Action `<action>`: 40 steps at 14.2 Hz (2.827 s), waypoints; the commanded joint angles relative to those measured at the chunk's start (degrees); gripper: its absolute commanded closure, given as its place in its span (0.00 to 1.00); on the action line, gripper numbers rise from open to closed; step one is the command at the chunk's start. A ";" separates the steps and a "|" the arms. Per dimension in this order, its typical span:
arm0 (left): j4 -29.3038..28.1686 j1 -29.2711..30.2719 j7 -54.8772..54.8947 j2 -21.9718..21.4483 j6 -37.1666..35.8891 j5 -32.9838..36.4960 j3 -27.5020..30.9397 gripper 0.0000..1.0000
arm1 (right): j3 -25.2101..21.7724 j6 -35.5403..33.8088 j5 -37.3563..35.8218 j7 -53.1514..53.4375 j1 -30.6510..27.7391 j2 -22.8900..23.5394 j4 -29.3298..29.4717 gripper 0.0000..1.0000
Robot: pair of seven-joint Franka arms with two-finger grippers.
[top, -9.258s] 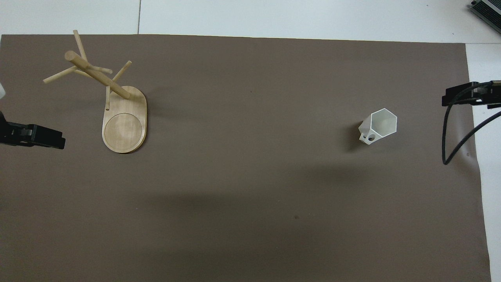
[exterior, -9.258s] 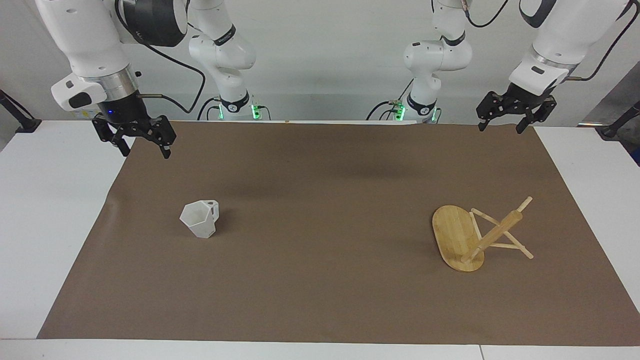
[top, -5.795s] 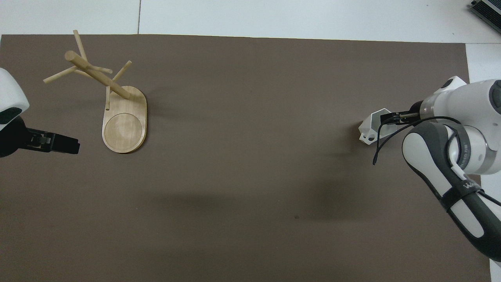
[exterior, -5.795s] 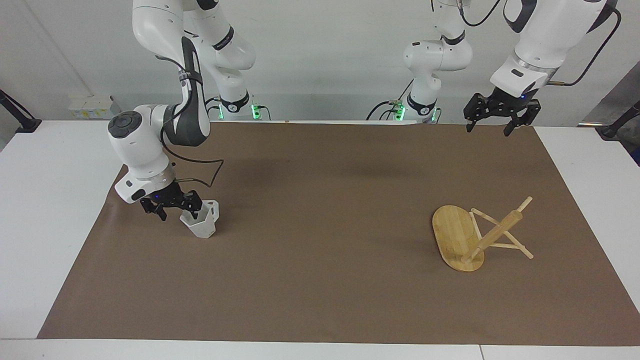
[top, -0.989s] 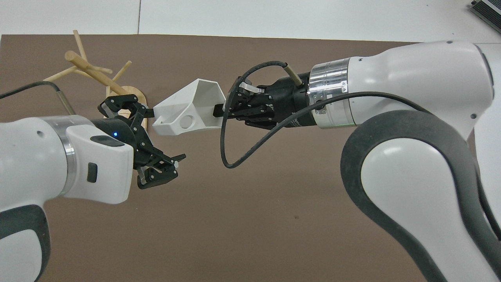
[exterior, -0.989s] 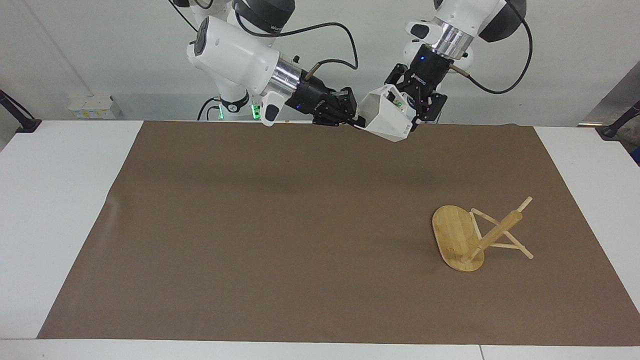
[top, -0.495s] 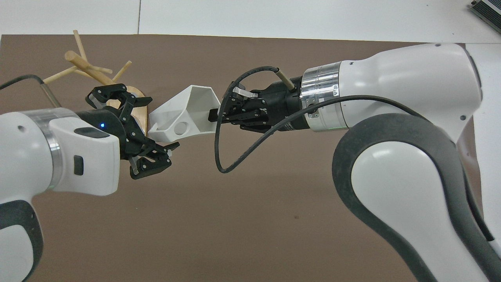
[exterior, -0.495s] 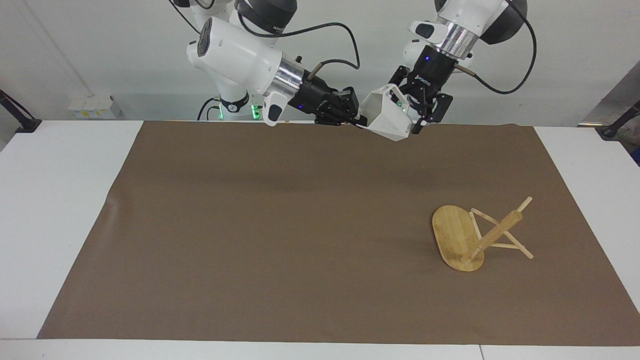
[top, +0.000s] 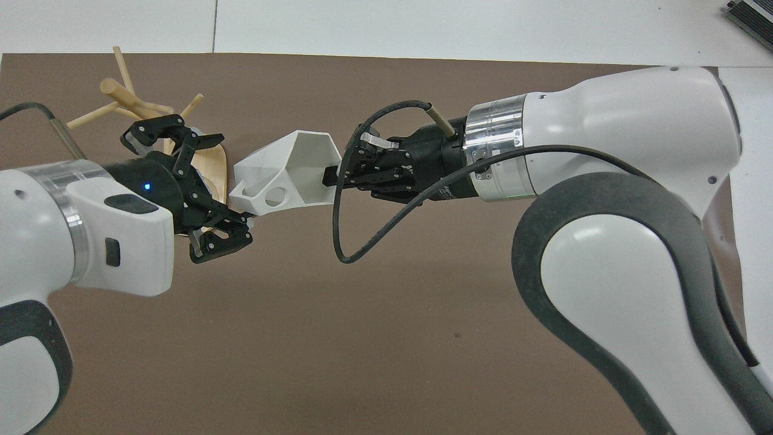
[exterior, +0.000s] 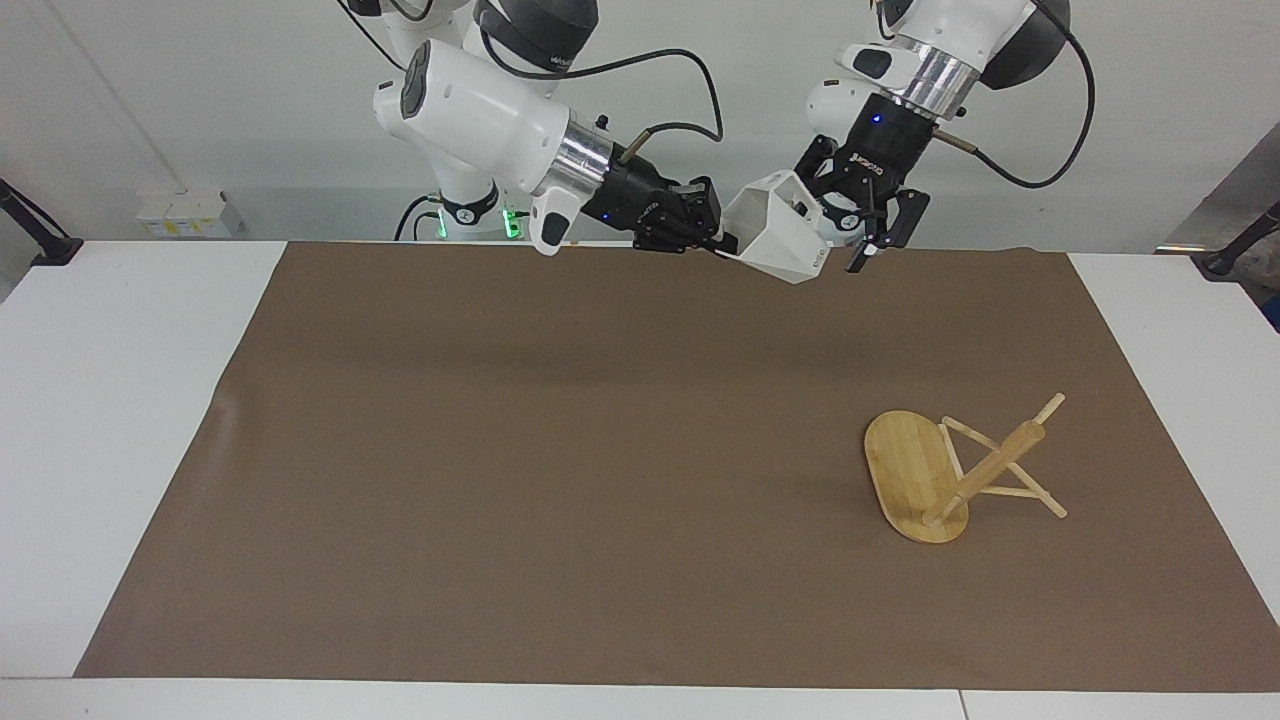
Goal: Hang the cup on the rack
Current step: 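Close the left gripper on the cup handle beside the right gripper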
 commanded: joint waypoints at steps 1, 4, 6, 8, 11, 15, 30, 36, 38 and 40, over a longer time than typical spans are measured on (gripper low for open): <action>-4.54 -0.32 4.77 -2.09 5.58 -1.04 -0.15 0.00 | 0.22 -0.17 1.49 0.54 -0.03 -0.24 -0.10 1.00; -5.25 -1.29 11.19 -2.01 6.74 -3.41 -0.06 0.00 | 0.22 -0.17 1.58 0.54 -0.03 -0.24 -0.10 1.00; -5.07 -0.68 10.85 -2.01 5.34 -6.12 0.11 0.00 | 0.22 -0.25 1.58 0.54 -0.03 -0.24 -0.10 1.00; -4.81 0.90 10.59 -2.01 3.31 -8.33 0.11 0.00 | 0.22 -0.34 1.49 0.54 -0.03 -0.24 -0.10 1.00; -5.68 0.56 11.11 -2.09 5.32 -8.43 0.03 0.00 | 0.22 -0.25 1.58 0.54 -0.03 -0.24 -0.10 1.00; -8.23 -1.11 12.42 -2.01 10.86 -9.21 0.03 0.00 | 0.22 -0.34 1.58 0.54 -0.03 -0.24 -0.10 1.00; -6.65 -1.91 18.76 -1.39 10.60 -13.52 -0.15 0.31 | 0.22 -0.08 1.49 0.45 -0.12 -0.24 -0.10 1.00; -6.65 -1.30 18.67 -1.39 10.17 -13.70 0.02 1.00 | 0.22 -0.25 1.40 0.36 -0.30 -0.33 -0.10 1.00; -6.65 -1.03 18.41 -1.56 9.73 -13.70 0.11 1.00 | 0.22 -0.34 1.40 0.27 -0.30 -0.33 -0.10 1.00; -6.65 -0.59 17.01 -1.74 9.64 -13.70 0.11 1.00 | 0.22 -0.25 1.40 0.19 -0.47 -0.33 -0.10 0.93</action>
